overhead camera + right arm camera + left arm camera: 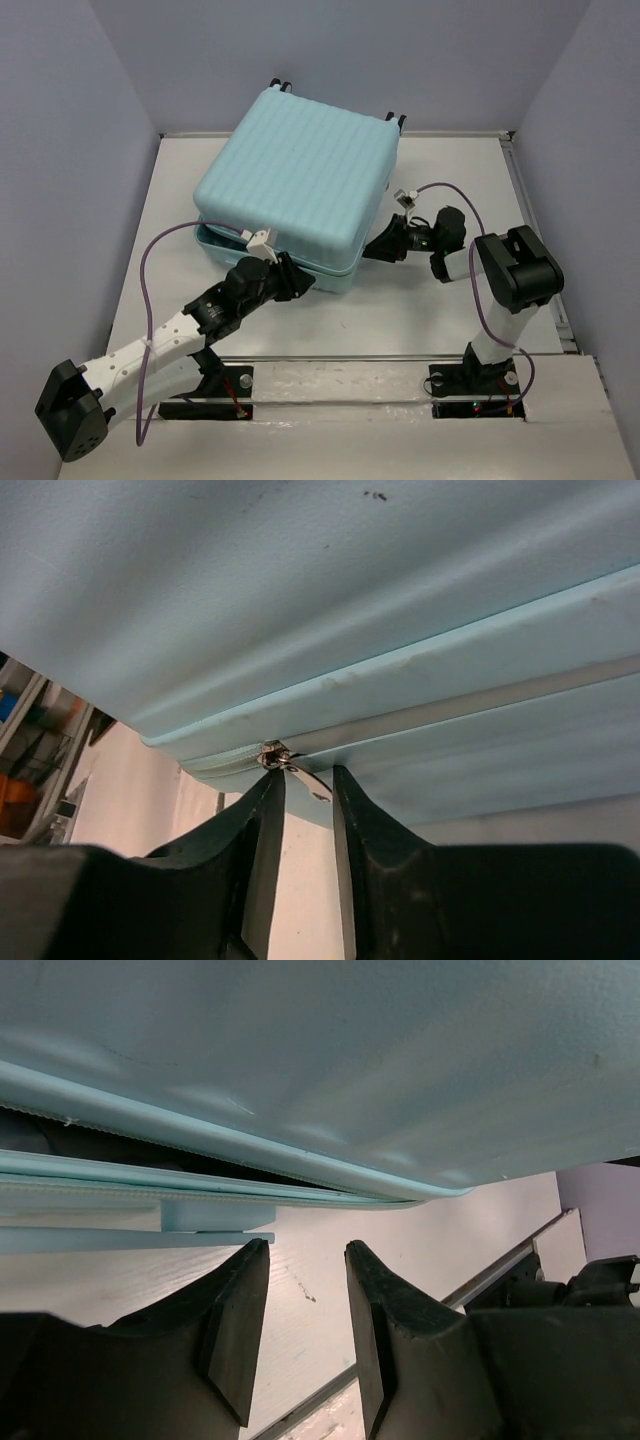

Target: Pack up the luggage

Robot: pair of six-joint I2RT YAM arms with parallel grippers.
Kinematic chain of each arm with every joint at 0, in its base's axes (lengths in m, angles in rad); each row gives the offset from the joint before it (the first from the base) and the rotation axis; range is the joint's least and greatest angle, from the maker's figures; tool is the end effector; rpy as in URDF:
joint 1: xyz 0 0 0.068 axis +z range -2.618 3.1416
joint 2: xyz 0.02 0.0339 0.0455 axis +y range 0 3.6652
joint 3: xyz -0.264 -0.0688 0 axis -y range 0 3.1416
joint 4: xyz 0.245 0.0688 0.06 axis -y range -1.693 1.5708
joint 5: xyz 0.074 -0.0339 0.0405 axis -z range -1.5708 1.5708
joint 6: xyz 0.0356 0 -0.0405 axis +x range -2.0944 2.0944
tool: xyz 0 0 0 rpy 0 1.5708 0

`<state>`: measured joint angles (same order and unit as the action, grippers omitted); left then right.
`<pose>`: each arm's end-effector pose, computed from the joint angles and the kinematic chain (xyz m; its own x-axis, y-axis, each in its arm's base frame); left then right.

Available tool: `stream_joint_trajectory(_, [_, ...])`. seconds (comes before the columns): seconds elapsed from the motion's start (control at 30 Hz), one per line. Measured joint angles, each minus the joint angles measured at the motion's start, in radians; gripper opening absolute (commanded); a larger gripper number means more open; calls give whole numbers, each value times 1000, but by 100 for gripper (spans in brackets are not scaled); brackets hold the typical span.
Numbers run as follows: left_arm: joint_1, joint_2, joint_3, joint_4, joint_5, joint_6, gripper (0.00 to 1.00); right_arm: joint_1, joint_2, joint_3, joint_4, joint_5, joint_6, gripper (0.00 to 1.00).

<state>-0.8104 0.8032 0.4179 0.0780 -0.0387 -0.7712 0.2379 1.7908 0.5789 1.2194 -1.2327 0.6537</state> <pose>0.1324 -0.1372 0.2338 -0.6364 -0.3415 -0.6916 0.3556 0.6658 -0.6560 0.2891 0.1047 0.1635 -0.5993 0.0622 -0.7981 -0.7943 0.0783 0.6025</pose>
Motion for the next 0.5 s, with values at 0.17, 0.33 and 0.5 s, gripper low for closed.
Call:
stream_joint_trajectory(0.17, [0,0,0,3,-5,0,47,20,16,-3,23,-4,79,11])
stream_joint_trajectory(0.33, [0,0,0,8,-9,0,47,32,18,-11,47,-13,162,33])
stream_joint_trajectory(0.5, [0,2,0,14,-13,0,47,41,18,-26,55,-13,208,48])
